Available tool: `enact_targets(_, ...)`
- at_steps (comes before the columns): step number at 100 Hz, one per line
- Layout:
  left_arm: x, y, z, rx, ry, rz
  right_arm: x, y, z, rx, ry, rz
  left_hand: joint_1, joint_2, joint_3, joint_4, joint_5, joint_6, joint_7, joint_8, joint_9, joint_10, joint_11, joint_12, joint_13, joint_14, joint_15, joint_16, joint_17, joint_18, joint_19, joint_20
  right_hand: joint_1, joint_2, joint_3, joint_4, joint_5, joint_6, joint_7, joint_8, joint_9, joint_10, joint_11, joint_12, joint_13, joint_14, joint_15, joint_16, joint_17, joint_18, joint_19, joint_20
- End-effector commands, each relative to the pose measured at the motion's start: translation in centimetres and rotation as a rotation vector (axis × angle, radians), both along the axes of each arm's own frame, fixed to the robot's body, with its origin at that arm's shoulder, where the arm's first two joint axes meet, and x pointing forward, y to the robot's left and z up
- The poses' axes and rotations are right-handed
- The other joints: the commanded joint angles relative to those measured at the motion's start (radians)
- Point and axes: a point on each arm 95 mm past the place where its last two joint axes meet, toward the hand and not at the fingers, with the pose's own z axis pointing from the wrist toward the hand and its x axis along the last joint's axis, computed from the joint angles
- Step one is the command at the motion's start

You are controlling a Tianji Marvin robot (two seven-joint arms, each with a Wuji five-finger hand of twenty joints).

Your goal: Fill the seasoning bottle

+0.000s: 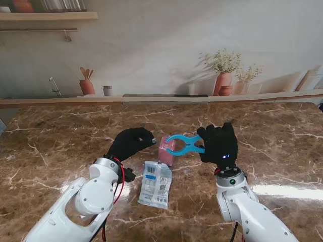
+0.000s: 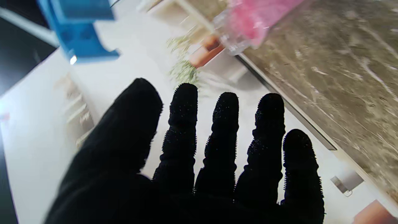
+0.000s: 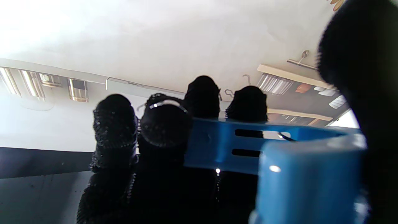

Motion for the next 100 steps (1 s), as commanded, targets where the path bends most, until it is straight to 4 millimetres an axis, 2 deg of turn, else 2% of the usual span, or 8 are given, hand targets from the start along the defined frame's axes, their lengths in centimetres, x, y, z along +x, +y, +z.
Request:
enact_targets(1,0.4,1.1,-0.9,0.031,0.051,0.014,0.0,0.0,-0.8,0.000,0.027,-0.012,0.028,-0.049,0.114,-0.041,0.009,-0.033,0.015,-0.030,0.021,-0.030,0.021,0.010,0.021,-0.021,0.024,0.006,0.013,-0.007,0.050,-0.010,0.118,0.148,0.101,0.036,0.217,-0.183,0.323,0.077,0.229,-0.183,0.373,0.056,0.012,-0.082,0.006,0.034,-0.008,0.013,0.022,0.016)
enact_targets(13,0.9,2.0,-1.6,0.180,0.068,0.012,0.0,0.0,-1.1,0.004,0.038,-0.015,-0.013,-0.083,0.110,-0.045,-0.019,-0.002,-0.030,-0.061,-0.024,-0.040,0.010,0.005,-0.004,-0.035,0.011,0.004,0.010,-0.013,0.053,-0.014,0.125,0.165,0.086,0.039,0.215,-0.182,0.323,0.083,0.227,-0.183,0.372,0.059,0.011,-0.082,0.004,0.036,-0.010,0.013,0.019,0.017)
enact_targets(20,1.1,2.3,-2.1,0.246,0.081,0.008,0.0,0.1,-1.3,0.007,0.043,-0.015,-0.091,-0.085,0.156,-0.036,-0.035,0.030,-0.098,-0.049,-0.061,-0.043,0.002,-0.003,-0.028,-0.042,-0.012,0.006,-0.002,-0.011,0.048,-0.019,0.124,0.166,0.086,0.040,0.215,-0.182,0.323,0.084,0.227,-0.183,0.372,0.059,0.009,-0.082,0.004,0.036,-0.012,0.013,0.018,0.017)
enact_targets(23,1.1,2.4,-2.3,0.277,0.098,0.003,0.0,0.1,-1.4,0.009,0.044,-0.015,-0.127,-0.070,0.178,-0.013,-0.047,0.052,-0.139,-0.057,-0.090,-0.037,-0.011,-0.011,-0.050,-0.047,-0.032,0.000,-0.015,-0.014,0.031,-0.025,0.125,0.166,0.086,0.040,0.215,-0.182,0.323,0.085,0.227,-0.183,0.372,0.060,0.007,-0.082,0.003,0.036,-0.014,0.013,0.017,0.016)
enact_targets(27,1.1,2.6,-2.5,0.319,0.130,-0.010,0.0,0.1,-1.4,0.010,0.046,-0.015,-0.159,-0.060,0.176,0.002,-0.080,0.086,-0.215,-0.097,-0.153,-0.035,-0.037,-0.026,-0.098,-0.055,-0.067,-0.012,-0.041,-0.023,0.001,-0.035,0.125,0.166,0.087,0.040,0.215,-0.182,0.323,0.085,0.225,-0.183,0.372,0.060,0.007,-0.082,0.003,0.037,-0.014,0.014,0.016,0.017)
enact_targets(45,2.0,2.8,-4.1,0.381,0.229,-0.045,-0.1,0.4,-1.4,0.009,0.054,-0.011,-0.182,-0.086,0.107,0.001,-0.185,0.154,-0.427,-0.260,-0.340,-0.012,-0.073,-0.045,-0.280,-0.070,-0.156,-0.033,-0.145,-0.068,-0.123,-0.045,0.125,0.167,0.088,0.040,0.214,-0.182,0.323,0.088,0.224,-0.183,0.372,0.063,0.004,-0.082,0.001,0.038,-0.018,0.013,0.011,0.017)
enact_targets(64,3.4,2.2,-5.6,0.403,0.309,-0.075,0.0,0.7,-1.5,0.013,0.063,-0.004,-0.192,-0.101,0.091,0.000,-0.200,0.137,-0.437,-0.268,-0.385,-0.034,-0.063,-0.018,-0.332,-0.078,-0.171,-0.027,-0.180,-0.088,-0.173,-0.043,0.127,0.170,0.087,0.041,0.212,-0.180,0.326,0.093,0.224,-0.183,0.372,0.064,0.003,-0.082,-0.001,0.039,-0.018,0.013,0.010,0.019)
enact_targets(100,3.9,1.2,-7.5,0.405,0.423,-0.155,-0.1,0.6,-1.4,0.008,0.069,-0.007,-0.172,-0.106,0.091,0.001,-0.080,0.084,-0.264,-0.137,-0.367,-0.046,-0.077,0.002,-0.362,-0.083,-0.198,-0.029,-0.199,-0.116,-0.330,-0.043,0.127,0.175,0.085,0.042,0.212,-0.178,0.326,0.099,0.224,-0.183,0.371,0.066,0.003,-0.082,-0.001,0.040,-0.020,0.013,0.007,0.020)
